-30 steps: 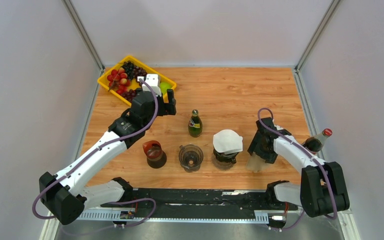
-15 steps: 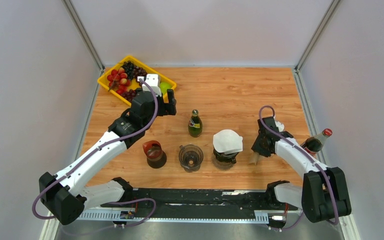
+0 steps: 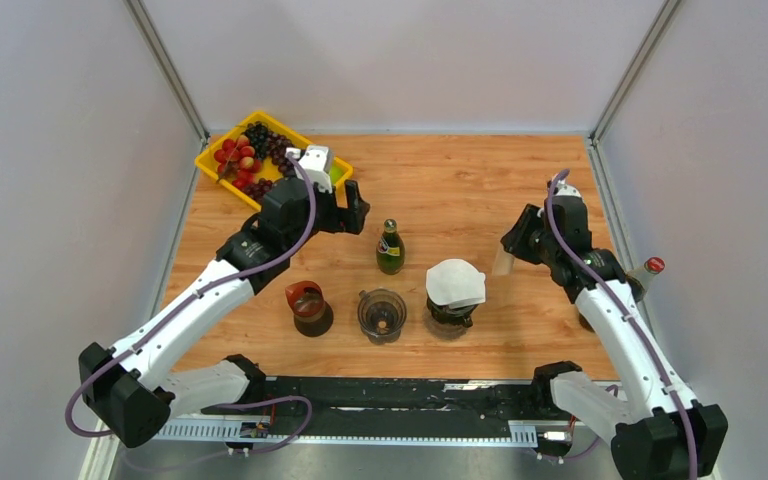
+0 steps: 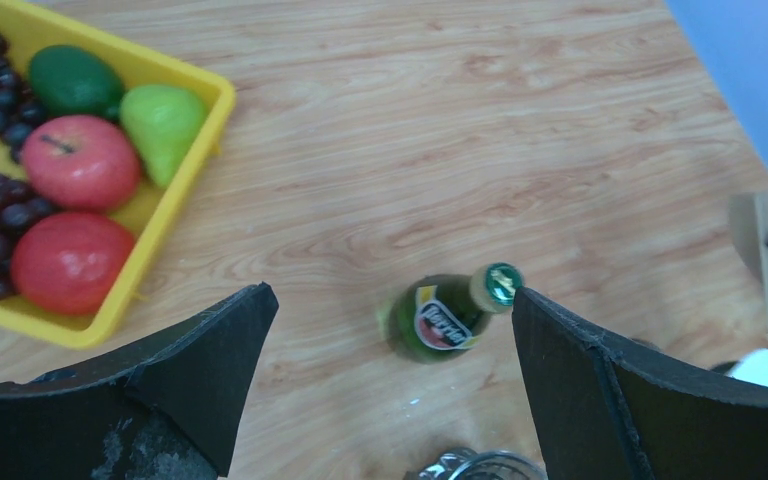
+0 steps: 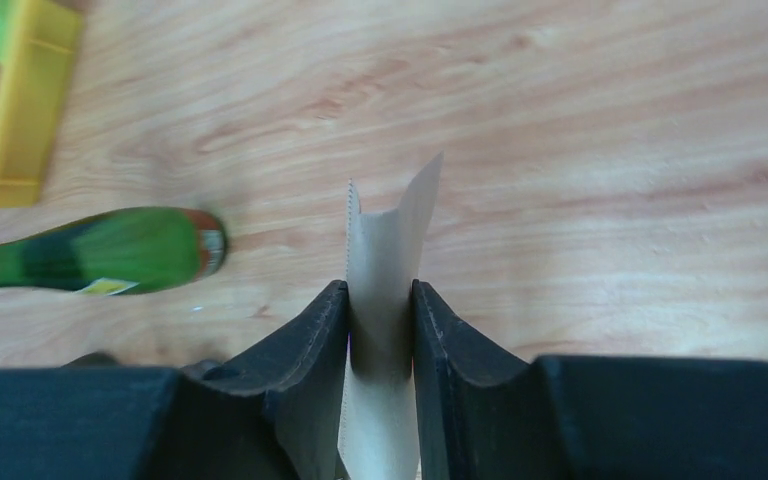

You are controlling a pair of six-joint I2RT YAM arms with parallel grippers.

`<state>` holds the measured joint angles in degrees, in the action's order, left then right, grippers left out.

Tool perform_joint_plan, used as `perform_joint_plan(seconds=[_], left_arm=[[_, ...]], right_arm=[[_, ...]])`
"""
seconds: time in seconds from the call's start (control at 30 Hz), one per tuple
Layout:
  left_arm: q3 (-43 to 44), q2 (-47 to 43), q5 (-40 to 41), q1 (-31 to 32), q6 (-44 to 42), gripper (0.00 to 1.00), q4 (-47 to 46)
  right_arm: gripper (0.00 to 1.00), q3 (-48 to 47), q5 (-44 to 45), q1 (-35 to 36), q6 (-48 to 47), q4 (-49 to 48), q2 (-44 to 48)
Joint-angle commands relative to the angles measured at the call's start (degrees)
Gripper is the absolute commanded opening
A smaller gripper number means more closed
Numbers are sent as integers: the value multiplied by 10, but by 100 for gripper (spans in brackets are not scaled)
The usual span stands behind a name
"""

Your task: Place the coffee filter in the dripper

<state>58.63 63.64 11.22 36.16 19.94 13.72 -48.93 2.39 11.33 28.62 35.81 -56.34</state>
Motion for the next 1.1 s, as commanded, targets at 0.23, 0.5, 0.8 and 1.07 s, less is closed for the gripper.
perform_joint_plan(seconds=[0.23,0.5,0.8,1.07], left_arm=[[86,76,-429,-3,44,100,-155],[144,165,-555,-2,138,100,-228],[166,229,-592,13,218,88,-296],[185,258,-604,19,251,74,-311]], right_arm=[[32,-108,-292,0,-47,-91,29],[33,-102,-362,39,-92,-143,38],[34,-97,-366,61,-94,-186,30],[34,-95,-344,87,-97,-191,20]])
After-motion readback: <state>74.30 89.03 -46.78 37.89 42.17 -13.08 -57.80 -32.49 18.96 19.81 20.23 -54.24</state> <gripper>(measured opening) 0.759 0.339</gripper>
